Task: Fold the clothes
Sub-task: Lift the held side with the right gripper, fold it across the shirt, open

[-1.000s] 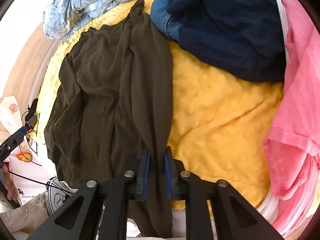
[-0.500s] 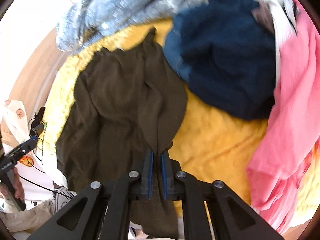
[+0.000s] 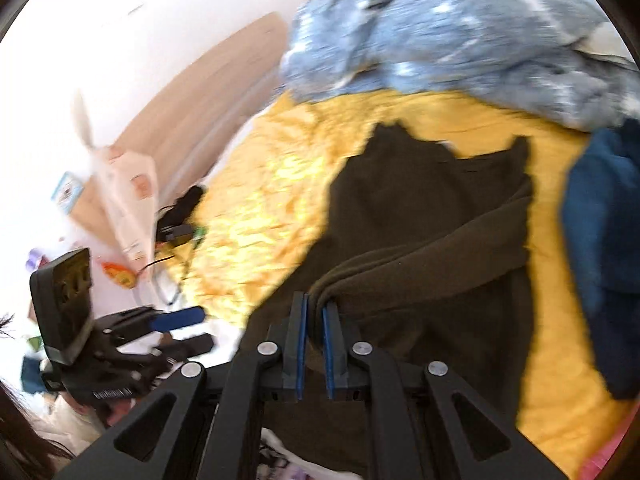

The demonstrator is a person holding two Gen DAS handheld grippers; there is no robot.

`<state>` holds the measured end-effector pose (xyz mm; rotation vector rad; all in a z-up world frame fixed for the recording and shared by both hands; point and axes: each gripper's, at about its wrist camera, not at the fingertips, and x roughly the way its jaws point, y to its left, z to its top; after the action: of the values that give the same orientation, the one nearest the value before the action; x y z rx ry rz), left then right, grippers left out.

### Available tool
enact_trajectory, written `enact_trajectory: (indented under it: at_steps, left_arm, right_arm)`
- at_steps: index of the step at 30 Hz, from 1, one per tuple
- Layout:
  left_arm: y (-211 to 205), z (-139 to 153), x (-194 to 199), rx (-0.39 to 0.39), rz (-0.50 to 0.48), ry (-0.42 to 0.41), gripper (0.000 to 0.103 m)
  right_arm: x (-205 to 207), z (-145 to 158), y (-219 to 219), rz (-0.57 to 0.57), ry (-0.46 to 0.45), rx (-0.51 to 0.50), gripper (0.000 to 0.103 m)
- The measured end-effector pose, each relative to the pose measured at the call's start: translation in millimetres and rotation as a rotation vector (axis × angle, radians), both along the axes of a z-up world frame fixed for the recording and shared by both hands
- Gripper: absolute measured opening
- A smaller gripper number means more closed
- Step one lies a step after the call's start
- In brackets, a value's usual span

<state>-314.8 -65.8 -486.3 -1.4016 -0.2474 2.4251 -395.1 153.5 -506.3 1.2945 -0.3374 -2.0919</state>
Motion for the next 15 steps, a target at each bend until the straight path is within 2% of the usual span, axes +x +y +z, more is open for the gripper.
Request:
enact_trajectory:
  at_steps: [5, 10, 15]
  left_arm:
    - [-10, -4, -3, 0.013, 0.008, -0.004, 0.05]
    - [-10, -13, -6, 0.019, 0.002, -0.024, 0.051]
    - [-7, -16, -6, 0.016, -0.004, -0.029, 0.051]
  right_arm:
    - [-4, -27, -30, 0.03, -0.088, -0.028, 0.007]
    - [-6, -60, -38, 0.004, -0.146, 0.031, 0.007]
    - [-1, -68, -53, 0.008, -0.14, 0.097, 0.007]
